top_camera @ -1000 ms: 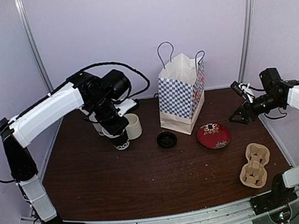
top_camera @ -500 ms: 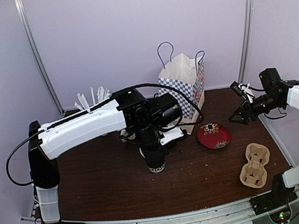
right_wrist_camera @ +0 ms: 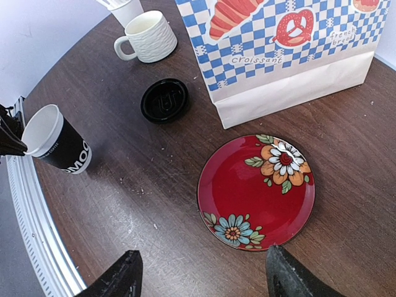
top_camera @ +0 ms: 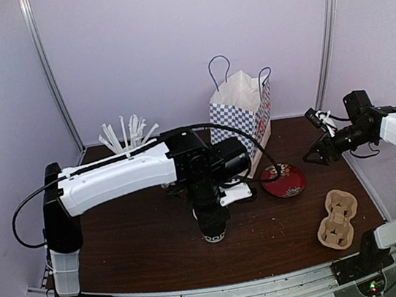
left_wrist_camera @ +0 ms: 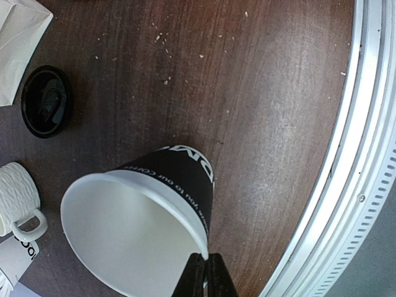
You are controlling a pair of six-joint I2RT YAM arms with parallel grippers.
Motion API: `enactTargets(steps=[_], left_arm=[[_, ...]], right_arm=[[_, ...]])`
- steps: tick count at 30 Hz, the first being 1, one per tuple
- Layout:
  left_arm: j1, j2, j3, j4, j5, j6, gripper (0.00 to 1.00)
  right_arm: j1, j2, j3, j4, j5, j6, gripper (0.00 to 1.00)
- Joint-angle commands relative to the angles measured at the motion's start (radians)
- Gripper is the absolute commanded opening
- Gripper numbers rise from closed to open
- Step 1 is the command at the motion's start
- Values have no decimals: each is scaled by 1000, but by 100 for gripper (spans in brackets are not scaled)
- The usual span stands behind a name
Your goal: Pack the takeout coffee
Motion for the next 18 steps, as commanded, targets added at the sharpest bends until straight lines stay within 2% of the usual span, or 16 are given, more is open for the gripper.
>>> enactTargets(steps=[1, 11, 16, 18], left_arm=[[1, 17, -32, 33, 11, 18, 0], [0, 23, -62, 35, 6, 12, 1], [0, 19, -65, 35, 1, 12, 23], [0, 9, -62, 35, 11, 12, 28]], right_arm=[[0, 7, -5, 9, 19, -15, 71], [4, 17, -4, 5, 23, -18, 71], [6, 17, -4, 4, 24, -20, 71], [6, 19, -6, 6, 24, -18, 71]])
